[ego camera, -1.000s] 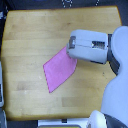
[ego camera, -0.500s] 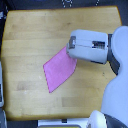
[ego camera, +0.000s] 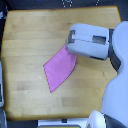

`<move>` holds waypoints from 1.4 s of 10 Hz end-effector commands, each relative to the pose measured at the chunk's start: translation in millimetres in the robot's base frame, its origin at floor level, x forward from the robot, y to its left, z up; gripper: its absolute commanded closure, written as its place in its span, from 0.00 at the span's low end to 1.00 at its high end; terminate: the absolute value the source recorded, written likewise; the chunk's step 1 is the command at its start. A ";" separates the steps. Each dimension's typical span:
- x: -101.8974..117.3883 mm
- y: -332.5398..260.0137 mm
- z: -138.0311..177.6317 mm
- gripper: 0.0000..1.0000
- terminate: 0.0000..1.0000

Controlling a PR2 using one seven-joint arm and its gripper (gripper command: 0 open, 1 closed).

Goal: Folding a cloth

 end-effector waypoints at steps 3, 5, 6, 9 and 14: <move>-48.4 45.5 75.7 1.00 0.00; -66.9 61.5 74.1 1.00 0.00; -70.8 73.0 73.8 1.00 0.00; -59.5 136.5 68.4 1.00 0.00; -95.1 178.8 59.8 1.00 0.00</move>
